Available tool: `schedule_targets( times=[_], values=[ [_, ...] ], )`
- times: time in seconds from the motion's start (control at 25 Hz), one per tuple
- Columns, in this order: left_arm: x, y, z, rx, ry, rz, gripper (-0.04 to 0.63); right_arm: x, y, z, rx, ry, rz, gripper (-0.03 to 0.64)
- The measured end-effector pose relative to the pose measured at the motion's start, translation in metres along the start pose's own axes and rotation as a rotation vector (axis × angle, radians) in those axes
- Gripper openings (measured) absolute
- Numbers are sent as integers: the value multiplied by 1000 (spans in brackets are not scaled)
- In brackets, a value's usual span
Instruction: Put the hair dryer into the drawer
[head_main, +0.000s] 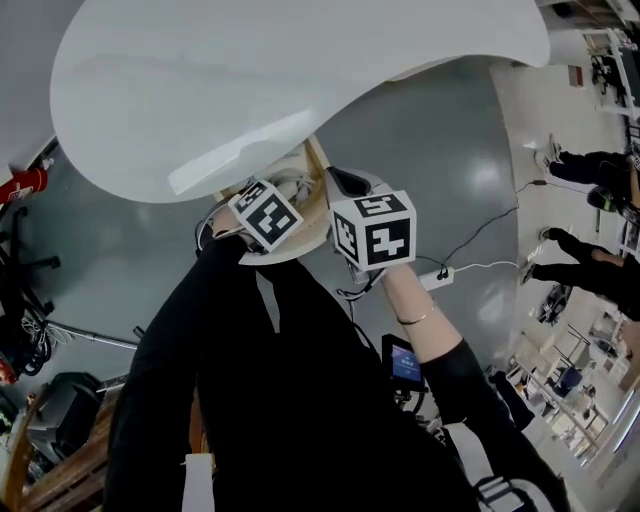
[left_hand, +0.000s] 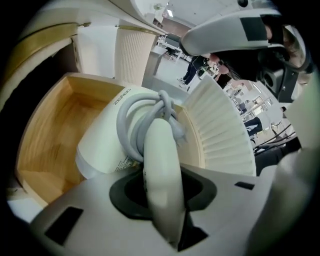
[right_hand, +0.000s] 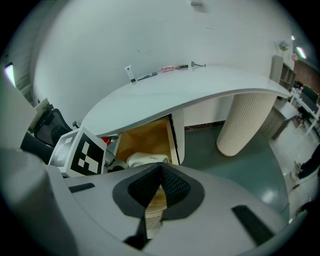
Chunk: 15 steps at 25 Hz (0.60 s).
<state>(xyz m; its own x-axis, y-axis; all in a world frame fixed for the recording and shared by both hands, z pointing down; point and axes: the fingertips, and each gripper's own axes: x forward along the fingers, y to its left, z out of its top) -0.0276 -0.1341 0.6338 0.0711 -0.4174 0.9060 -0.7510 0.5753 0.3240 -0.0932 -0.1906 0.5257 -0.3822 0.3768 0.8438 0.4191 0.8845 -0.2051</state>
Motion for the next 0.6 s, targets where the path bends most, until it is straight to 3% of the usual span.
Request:
schedule_targets(
  times=[0.6],
  values=[
    [21, 2, -16, 25, 232, 5, 126, 7, -3, -3, 38, 58, 5, 2]
  ],
)
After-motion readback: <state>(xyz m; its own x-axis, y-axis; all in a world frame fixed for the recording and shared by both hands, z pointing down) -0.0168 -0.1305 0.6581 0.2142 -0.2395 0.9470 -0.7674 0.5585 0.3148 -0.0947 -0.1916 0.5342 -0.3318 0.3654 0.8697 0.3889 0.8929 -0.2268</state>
